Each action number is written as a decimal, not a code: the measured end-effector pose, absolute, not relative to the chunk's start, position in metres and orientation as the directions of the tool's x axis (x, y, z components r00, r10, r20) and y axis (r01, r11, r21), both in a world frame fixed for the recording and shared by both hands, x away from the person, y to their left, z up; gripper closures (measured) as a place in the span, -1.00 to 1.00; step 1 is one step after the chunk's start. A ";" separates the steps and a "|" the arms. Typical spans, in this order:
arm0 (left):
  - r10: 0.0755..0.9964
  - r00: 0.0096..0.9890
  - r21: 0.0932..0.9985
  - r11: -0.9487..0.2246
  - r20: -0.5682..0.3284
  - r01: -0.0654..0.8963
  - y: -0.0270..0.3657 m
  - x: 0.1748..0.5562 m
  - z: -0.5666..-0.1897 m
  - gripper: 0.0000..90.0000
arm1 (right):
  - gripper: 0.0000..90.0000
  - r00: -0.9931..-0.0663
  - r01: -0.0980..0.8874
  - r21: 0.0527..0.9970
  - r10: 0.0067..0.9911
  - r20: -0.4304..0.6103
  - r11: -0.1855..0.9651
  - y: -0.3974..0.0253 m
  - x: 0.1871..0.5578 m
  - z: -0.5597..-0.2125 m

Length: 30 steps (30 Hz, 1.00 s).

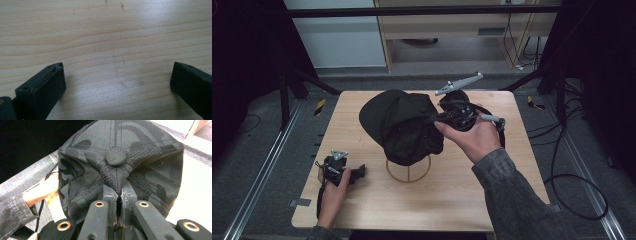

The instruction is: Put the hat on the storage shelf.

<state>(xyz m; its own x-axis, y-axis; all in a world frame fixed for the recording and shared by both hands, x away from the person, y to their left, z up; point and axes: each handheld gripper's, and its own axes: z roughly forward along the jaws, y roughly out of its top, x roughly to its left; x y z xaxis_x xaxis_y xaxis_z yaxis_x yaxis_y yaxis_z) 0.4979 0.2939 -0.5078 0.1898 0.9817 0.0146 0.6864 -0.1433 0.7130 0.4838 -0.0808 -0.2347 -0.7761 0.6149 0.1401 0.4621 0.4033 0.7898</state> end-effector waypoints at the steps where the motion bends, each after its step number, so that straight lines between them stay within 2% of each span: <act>1: 0.982 0.190 0.713 -0.143 0.015 0.686 0.294 0.498 -0.508 -1.00 | 0.90 -0.776 0.462 0.790 0.615 0.140 0.403 -0.081 0.484 -0.235; 30: 0.981 0.193 0.712 -0.147 0.016 0.686 0.294 0.498 -0.508 -1.00 | 0.88 -0.763 0.449 0.776 0.642 0.076 0.442 -0.053 0.495 -0.263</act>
<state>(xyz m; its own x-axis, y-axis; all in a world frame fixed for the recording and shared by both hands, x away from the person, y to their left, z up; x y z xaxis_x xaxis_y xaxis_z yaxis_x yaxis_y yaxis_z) 0.4979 0.2941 -0.5077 0.1930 0.9811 0.0158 0.6865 -0.1465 0.7122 0.4951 -0.0534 -0.2627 -0.7625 0.6425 0.0757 0.4493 0.4418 0.7765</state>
